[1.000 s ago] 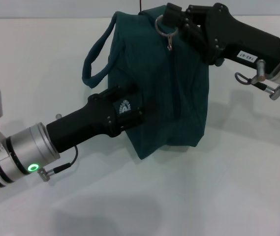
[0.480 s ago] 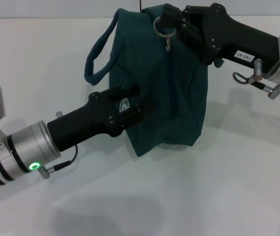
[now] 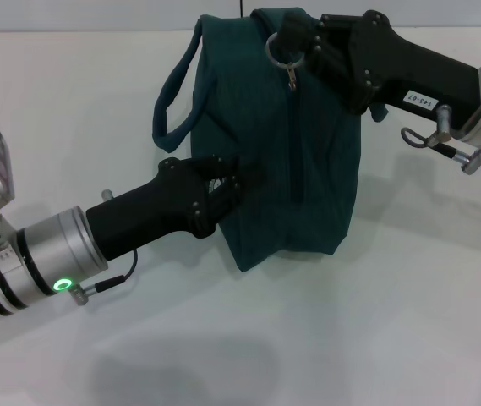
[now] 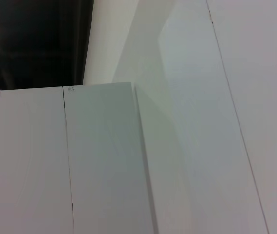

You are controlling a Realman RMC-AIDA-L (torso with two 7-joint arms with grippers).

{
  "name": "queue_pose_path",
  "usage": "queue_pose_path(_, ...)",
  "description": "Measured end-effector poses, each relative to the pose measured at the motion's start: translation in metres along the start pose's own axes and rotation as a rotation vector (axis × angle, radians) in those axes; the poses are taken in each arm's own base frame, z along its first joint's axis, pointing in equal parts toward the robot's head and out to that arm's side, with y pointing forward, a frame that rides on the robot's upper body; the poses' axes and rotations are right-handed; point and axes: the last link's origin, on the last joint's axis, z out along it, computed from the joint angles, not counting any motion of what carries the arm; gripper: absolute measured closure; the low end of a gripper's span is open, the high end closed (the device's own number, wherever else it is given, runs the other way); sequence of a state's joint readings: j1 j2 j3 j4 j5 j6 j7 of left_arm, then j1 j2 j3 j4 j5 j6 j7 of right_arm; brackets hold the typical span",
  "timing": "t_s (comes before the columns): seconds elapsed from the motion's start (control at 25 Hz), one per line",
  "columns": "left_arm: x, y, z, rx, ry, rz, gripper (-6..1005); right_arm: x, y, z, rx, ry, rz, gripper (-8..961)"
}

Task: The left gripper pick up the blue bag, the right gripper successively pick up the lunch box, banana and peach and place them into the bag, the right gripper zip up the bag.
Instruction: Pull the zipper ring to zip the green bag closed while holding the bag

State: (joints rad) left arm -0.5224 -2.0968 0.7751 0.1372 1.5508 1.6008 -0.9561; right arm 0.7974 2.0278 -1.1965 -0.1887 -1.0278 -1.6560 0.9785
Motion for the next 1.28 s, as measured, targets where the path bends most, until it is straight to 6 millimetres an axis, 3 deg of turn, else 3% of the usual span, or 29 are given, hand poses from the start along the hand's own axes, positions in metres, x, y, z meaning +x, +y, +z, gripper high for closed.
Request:
queue_pose_path(0.6,-0.008,0.008,0.001,-0.059,-0.065,0.001,892,-0.001,-0.007,-0.004,0.063,-0.018,0.133,941)
queue_pose_path(1.28,-0.014,0.024,-0.002,-0.179,-0.116,0.005,930,0.006,-0.014,-0.008,0.126,0.013,0.190,942)
